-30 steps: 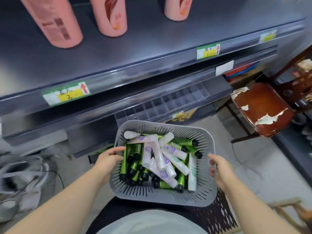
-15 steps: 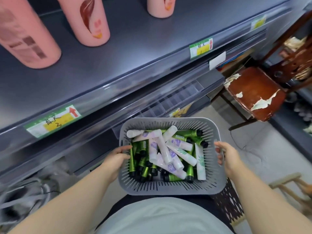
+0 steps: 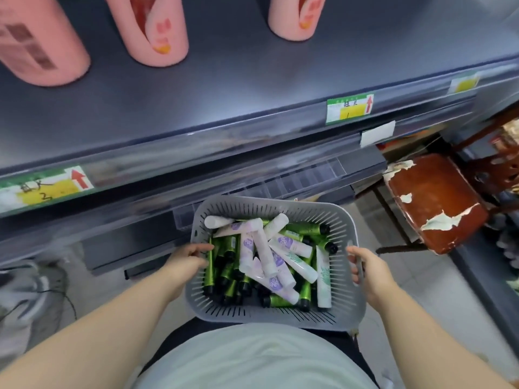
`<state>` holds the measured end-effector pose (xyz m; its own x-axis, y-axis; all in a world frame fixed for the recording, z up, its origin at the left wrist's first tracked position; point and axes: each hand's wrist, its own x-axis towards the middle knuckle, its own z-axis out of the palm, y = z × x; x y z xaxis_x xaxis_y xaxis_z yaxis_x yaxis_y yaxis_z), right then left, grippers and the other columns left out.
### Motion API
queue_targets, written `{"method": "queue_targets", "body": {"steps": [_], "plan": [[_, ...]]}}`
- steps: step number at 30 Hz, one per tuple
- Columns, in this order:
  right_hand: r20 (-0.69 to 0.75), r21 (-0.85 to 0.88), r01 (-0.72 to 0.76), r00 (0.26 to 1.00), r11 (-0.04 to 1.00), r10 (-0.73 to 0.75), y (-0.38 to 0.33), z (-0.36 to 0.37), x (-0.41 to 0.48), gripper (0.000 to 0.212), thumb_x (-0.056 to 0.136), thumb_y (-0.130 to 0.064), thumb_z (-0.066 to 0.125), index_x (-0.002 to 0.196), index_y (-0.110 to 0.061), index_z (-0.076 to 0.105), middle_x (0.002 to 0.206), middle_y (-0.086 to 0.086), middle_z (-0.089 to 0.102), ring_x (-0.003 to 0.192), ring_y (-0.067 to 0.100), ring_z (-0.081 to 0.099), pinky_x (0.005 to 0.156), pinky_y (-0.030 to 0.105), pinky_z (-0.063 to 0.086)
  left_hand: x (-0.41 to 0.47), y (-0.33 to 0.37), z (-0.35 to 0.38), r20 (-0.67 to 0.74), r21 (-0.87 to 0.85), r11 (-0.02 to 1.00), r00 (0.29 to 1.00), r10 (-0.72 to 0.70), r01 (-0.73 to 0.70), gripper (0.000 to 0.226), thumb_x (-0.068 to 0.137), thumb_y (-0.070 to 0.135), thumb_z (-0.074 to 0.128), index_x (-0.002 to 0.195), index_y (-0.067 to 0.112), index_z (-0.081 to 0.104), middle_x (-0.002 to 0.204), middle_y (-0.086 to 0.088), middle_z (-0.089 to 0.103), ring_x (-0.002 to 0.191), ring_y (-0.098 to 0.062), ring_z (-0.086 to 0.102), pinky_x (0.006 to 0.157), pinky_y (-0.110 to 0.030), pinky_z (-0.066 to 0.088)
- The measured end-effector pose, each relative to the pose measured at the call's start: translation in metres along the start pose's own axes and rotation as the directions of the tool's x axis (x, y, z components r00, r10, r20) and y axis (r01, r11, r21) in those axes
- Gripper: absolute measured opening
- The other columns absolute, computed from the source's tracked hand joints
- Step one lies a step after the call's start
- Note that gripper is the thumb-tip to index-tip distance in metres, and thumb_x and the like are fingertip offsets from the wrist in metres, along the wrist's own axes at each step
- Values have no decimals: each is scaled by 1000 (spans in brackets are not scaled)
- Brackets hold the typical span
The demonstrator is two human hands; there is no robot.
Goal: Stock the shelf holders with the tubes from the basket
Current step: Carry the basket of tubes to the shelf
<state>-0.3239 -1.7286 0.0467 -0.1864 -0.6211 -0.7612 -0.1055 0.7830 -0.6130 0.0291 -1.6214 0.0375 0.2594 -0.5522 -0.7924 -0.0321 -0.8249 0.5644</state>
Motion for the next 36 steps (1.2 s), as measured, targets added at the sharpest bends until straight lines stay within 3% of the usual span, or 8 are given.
{"method": "queue_targets", "body": {"steps": [3, 6, 13, 16, 23, 28, 32, 36], "plan": [[93, -117, -26, 995, 993, 37, -16, -7, 29, 15, 85, -21, 59, 72, -15, 55, 58, 0, 41, 50, 16, 29, 52, 29, 24, 5, 6, 26, -114, -84, 996, 992, -48, 38, 38, 81, -4, 56, 105, 24, 66, 117, -18, 59, 109, -37, 54, 92, -44, 45], [197, -303, 32, 980, 952, 30, -37, -15, 56, 12, 88, -17, 58, 82, -8, 62, 61, 1, 52, 55, 16, 43, 56, 28, 34, 5, 15, 60, -185, -168, 981, 975, -125, 94, 30, 84, -4, 55, 106, 13, 67, 124, -21, 58, 118, -39, 49, 101, -45, 39], [356, -568, 107, 926, 816, 126, -76, -49, 107, 19, 85, -22, 64, 95, -6, 67, 70, 4, 46, 67, 18, 41, 66, 28, 36, -30, 1, 141, -329, -373, 902, 879, -346, 216, 22, 85, -5, 55, 97, 6, 70, 100, -19, 66, 89, -35, 59, 99, -44, 40], [356, -604, 112, 924, 789, 141, -76, -44, 117, 20, 85, -21, 64, 98, -6, 66, 68, 2, 47, 65, 17, 42, 63, 26, 36, -32, -12, 152, -341, -407, 891, 871, -354, 203, 20, 85, -4, 57, 88, 10, 71, 110, -25, 65, 64, -15, 46, 80, -37, 47], [310, -604, 86, 941, 792, 134, -30, -27, 108, 12, 88, -18, 60, 93, -8, 62, 69, -3, 47, 64, 13, 44, 60, 25, 35, -27, -57, 139, -252, -380, 898, 910, -330, 220, 23, 89, 2, 55, 86, 18, 70, 112, -9, 65, 115, -31, 53, 102, -40, 38], [238, -647, 65, 964, 760, 120, 25, -15, 108, 8, 88, -17, 61, 90, -9, 61, 74, 0, 51, 65, 14, 45, 60, 26, 38, -2, -74, 124, -244, -406, 899, 928, -282, 167, 28, 87, -1, 53, 83, 18, 72, 100, -6, 66, 99, -22, 58, 99, -33, 43], [245, -603, 51, 962, 796, 124, 43, 2, 126, 4, 88, -10, 58, 84, -8, 60, 67, 3, 53, 61, 17, 47, 57, 28, 37, 37, -81, 127, -313, -481, 868, 900, -303, 125, 28, 87, -4, 51, 86, 15, 71, 100, -5, 66, 81, -6, 57, 75, -16, 41], [285, -574, 117, 956, 810, 64, 48, 17, 172, 12, 87, -2, 55, 78, -4, 62, 46, -4, 50, 48, 15, 44, 53, 29, 34, 77, -103, 129, -339, -518, 848, 882, -327, 115, 25, 88, -1, 52, 89, 14, 71, 99, -5, 67, 75, -8, 55, 96, -34, 42]]}}
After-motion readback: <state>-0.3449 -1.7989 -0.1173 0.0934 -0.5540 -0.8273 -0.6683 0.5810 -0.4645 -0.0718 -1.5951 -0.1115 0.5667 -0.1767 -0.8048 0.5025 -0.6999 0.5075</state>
